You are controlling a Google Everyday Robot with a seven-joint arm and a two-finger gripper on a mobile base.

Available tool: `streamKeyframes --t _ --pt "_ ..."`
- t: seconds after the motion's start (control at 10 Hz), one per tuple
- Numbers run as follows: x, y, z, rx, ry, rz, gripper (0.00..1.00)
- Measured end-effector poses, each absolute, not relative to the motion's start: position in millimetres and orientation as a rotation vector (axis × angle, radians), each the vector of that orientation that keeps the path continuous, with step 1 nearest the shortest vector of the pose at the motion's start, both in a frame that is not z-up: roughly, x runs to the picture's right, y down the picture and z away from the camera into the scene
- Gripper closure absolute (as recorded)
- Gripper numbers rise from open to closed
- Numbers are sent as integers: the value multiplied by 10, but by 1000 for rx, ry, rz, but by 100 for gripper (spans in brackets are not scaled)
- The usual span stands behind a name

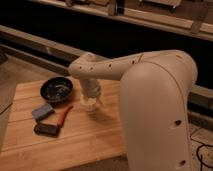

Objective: Pick up the ceramic cup

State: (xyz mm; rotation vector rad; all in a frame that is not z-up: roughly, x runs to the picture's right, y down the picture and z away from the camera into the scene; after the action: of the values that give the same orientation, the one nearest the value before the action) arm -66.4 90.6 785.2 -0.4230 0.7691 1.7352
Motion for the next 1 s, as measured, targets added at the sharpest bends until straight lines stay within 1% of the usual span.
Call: streamKeyframes --t 0.1,0.2,0.5,0.6,0.7,1.0 --pt "-745 942 7886 -448 758 1723 47" --pt "-792 947 7916 -458 745 1707 59" --pt "-790 864 7913 -438 708 1686 90" --pt "-773 829 7895 -427 698 1684 97" --pt "-751 796 7867 -416 688 1685 100" --pt "-766 699 7728 -410 635 1695 100"
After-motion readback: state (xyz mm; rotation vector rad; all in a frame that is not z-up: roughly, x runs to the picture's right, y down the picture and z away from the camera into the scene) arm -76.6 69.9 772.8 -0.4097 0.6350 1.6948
